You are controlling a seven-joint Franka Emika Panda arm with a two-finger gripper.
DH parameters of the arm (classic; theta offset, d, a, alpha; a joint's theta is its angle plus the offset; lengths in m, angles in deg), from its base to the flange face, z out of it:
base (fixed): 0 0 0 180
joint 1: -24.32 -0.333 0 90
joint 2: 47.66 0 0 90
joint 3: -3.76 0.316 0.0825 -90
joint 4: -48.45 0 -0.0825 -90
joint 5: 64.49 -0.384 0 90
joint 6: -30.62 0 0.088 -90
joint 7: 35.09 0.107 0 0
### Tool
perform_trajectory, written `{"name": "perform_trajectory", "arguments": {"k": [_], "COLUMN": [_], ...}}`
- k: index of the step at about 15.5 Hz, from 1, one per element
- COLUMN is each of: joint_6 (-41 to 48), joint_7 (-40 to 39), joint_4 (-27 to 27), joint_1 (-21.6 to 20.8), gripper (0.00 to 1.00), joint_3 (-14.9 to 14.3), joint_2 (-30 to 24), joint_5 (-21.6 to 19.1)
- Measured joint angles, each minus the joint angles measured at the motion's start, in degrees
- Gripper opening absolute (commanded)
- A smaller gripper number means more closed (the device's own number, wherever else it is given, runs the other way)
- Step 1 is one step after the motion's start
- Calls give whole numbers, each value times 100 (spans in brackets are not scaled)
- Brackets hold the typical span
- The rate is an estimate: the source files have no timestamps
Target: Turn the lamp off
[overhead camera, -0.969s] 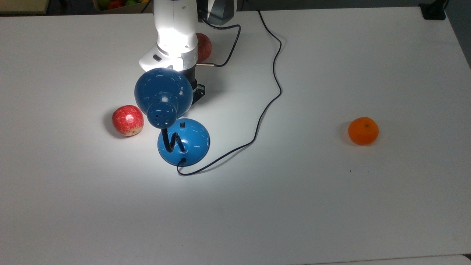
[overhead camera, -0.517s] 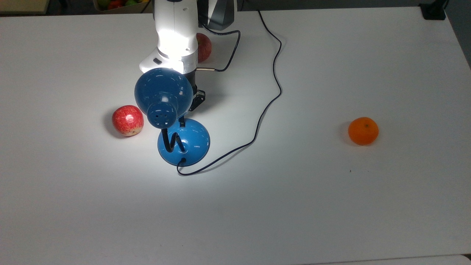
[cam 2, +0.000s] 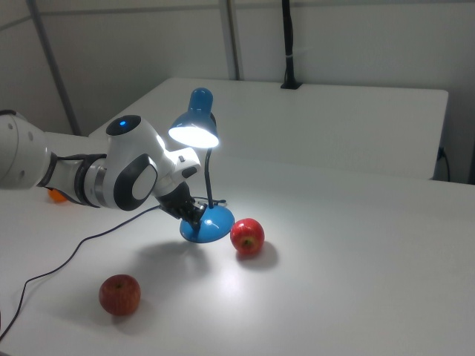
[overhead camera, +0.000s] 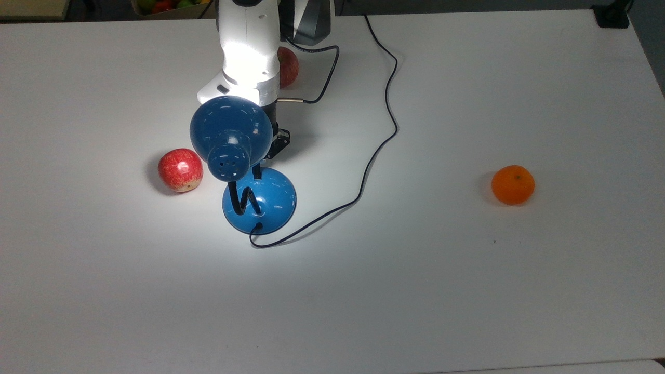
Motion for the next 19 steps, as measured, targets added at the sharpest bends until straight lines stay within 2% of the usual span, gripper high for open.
{"name": "perform_trajectory", "arguments": {"k": [5,10,15,19], "joint_6": [114,994,2372,3892], "joint_7": [0,0,0,0], "joint_4": [-5,-78,-254,-777], "joint_1": [0,-1,-86,-142], "gripper": [0,0,0,0], "joint_3": [0,0,5,23], "joint_2": [21,-27,-613,-1220], "joint_5": [0,0,0,0]}}
